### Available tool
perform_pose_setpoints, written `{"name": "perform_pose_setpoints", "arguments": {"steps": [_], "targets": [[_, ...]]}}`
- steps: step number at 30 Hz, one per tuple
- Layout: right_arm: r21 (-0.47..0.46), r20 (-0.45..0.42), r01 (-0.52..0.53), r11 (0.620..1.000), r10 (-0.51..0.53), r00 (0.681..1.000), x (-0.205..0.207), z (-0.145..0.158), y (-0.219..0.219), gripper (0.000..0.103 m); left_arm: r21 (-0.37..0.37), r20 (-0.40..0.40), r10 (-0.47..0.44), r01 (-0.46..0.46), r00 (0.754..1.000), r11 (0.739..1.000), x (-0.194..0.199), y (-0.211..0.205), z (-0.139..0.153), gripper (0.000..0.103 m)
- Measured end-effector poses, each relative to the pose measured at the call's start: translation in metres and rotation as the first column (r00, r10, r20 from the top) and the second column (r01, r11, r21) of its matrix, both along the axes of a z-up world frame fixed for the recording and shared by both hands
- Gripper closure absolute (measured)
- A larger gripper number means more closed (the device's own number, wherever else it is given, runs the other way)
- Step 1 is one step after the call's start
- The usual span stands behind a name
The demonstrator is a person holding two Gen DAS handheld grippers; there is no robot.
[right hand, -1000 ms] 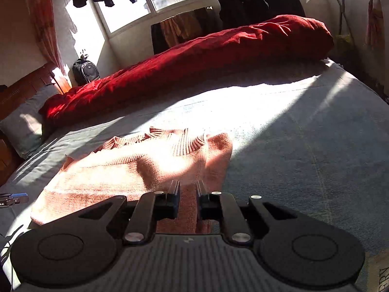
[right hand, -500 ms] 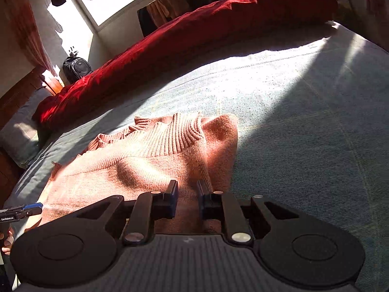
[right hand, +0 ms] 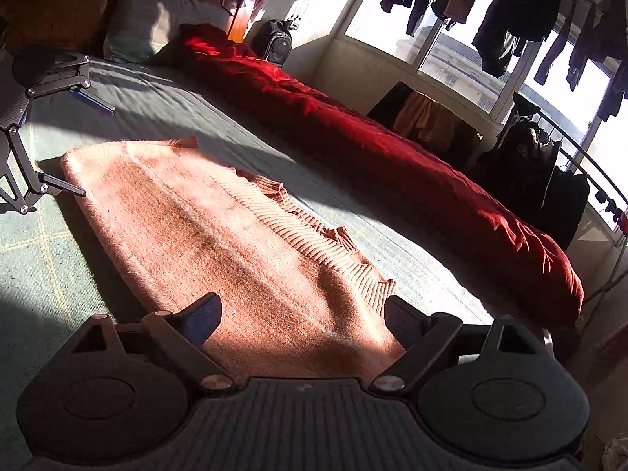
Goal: Fold clothes
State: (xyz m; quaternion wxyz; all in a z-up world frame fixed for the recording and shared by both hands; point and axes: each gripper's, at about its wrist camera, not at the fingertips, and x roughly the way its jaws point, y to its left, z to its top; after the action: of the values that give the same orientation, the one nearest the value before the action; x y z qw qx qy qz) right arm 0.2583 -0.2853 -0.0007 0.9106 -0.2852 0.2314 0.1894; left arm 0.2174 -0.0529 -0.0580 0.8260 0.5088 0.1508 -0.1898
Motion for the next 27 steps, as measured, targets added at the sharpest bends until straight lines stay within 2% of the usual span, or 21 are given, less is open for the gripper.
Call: {"name": "perform_pose_setpoints", "arguments": {"steps": [1, 4, 6, 9, 11, 14, 18, 21, 27], "targets": [[-0.044, -0.006, -0.011, 0.999, 0.011, 1.0, -0.004, -0.004, 0.01, 0.011, 0.056, 0.022, -0.026, 0.025, 0.999, 0.998, -0.007, -0.006, -0.007, 0.019], [-0.174, -0.01, -0.043, 0.984, 0.042, 0.999, -0.014, -0.021, 0.029, 0.011, 0.138, 0.03, -0.059, 0.055, 0.998, 0.989, -0.014, -0.014, -0.022, 0.019], [-0.238, -0.017, -0.054, 0.97, 0.052, 0.999, -0.02, -0.032, 0.032, 0.011, 0.156, 0.025, -0.049, 0.044, 0.998, 0.987, -0.011, -0.012, -0.029, 0.019], [-0.32, -0.008, -0.044, 0.947, 0.044, 0.999, -0.03, -0.044, 0.028, 0.011, 0.137, 0.028, -0.011, 0.008, 1.0, 0.991, -0.004, -0.003, -0.029, 0.019], [-0.348, -0.002, -0.027, 0.937, 0.028, 1.0, -0.037, -0.048, 0.018, 0.011, 0.12, 0.028, 0.014, -0.017, 1.0, 0.993, -0.001, 0.004, -0.027, 0.019], [-0.351, 0.006, 0.002, 0.936, 0.0, 1.0, -0.039, -0.052, 0.004, 0.012, 0.133, 0.045, 0.019, -0.025, 0.999, 0.991, 0.003, 0.01, -0.031, 0.019], [-0.427, 0.012, -0.002, 0.904, 0.009, 1.0, -0.035, -0.069, 0.004, 0.012, 0.129, 0.048, 0.015, -0.021, 0.999, 0.991, 0.011, 0.005, -0.034, 0.019], [-0.463, 0.028, -0.032, 0.886, 0.05, 0.998, -0.029, -0.078, 0.017, 0.012, 0.135, 0.062, 0.003, -0.011, 0.998, 0.991, 0.016, -0.002, -0.034, 0.019], [-0.436, 0.038, -0.121, 0.892, 0.152, 0.988, -0.012, -0.078, 0.059, 0.012, 0.133, 0.06, -0.041, 0.032, 0.997, 0.991, 0.028, -0.022, -0.035, 0.019]]}}
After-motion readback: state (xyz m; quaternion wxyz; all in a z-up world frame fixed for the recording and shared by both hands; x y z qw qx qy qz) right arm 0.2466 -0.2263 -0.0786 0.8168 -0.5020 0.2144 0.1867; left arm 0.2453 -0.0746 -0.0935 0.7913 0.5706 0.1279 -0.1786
